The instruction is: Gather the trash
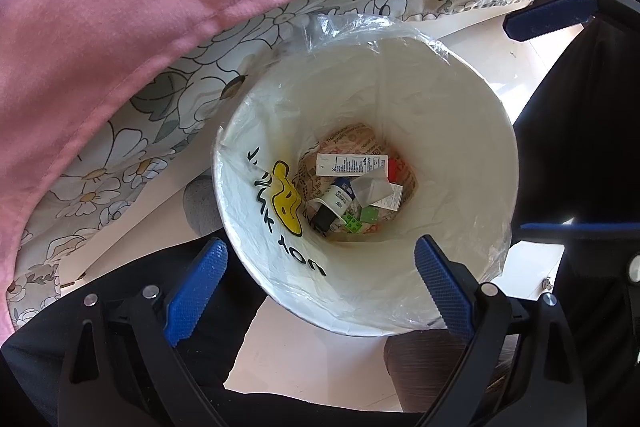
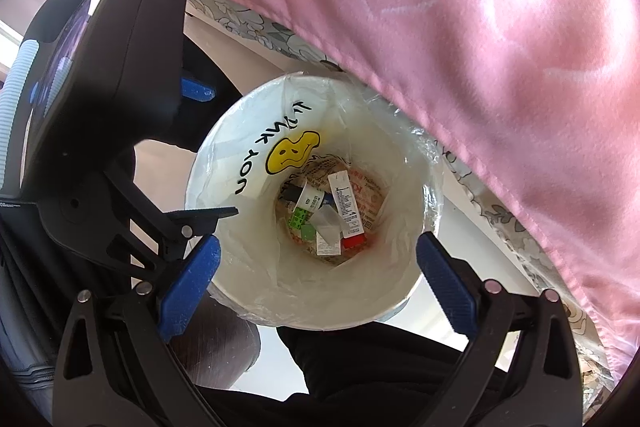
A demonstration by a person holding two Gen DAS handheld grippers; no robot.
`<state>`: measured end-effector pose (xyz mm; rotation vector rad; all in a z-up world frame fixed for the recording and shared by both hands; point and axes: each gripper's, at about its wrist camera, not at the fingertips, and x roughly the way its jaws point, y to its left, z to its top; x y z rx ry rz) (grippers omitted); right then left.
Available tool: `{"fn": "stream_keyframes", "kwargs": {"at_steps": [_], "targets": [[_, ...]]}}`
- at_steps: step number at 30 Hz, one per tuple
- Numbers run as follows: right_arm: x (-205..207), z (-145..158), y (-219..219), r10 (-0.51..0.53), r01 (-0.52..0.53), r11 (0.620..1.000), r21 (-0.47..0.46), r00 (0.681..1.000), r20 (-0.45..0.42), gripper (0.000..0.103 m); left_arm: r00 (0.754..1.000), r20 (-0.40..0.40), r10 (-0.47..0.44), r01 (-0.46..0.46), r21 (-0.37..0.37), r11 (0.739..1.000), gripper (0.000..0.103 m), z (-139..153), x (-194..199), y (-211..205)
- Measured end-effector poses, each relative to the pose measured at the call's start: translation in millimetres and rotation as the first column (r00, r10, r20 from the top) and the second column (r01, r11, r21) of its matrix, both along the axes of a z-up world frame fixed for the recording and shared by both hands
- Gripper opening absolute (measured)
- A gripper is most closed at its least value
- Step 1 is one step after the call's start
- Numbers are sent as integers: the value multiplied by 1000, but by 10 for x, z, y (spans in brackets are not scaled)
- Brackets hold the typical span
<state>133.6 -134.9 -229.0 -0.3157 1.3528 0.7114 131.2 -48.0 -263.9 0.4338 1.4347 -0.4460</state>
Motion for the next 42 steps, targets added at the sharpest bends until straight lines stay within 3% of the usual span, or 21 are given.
{"fn": "stream_keyframes", "kwargs": {"at_steps": [5,8,14,20,26,32,35,39,42], "targets": [[-8,220,-165,-99,100,995,3,993,69,96,997,62,34,-32,-24,999,96,246,-40,31],[-38,444,-302,-213,214,977,8,970,117,96,988,120,91,-87,-43,995,96,503,-62,84],[-146,919,-604,-476,469,880,80,870,130,96,936,282,212,-193,-94,977,96,1200,-109,173],[-359,1450,-777,-609,598,792,119,762,221,96,878,380,291,-256,-142,956,96,1784,-222,188],[-636,1983,-868,-706,689,701,184,635,313,96,802,472,367,-330,-161,930,96,2246,-427,208],[-925,2385,-946,-753,724,646,242,554,354,96,706,563,431,-413,-167,895,98,2643,-674,236],[-1105,2579,-942,-778,733,618,285,519,354,96,685,564,462,-423,-209,882,98,2806,-811,270],[-1337,2769,-856,-771,717,627,304,516,374,96,663,573,482,-417,-252,873,98,2964,-997,295],[-1492,2834,-862,-794,726,601,334,492,357,96,654,567,502,-413,-289,864,98,3070,-1162,331]]}}
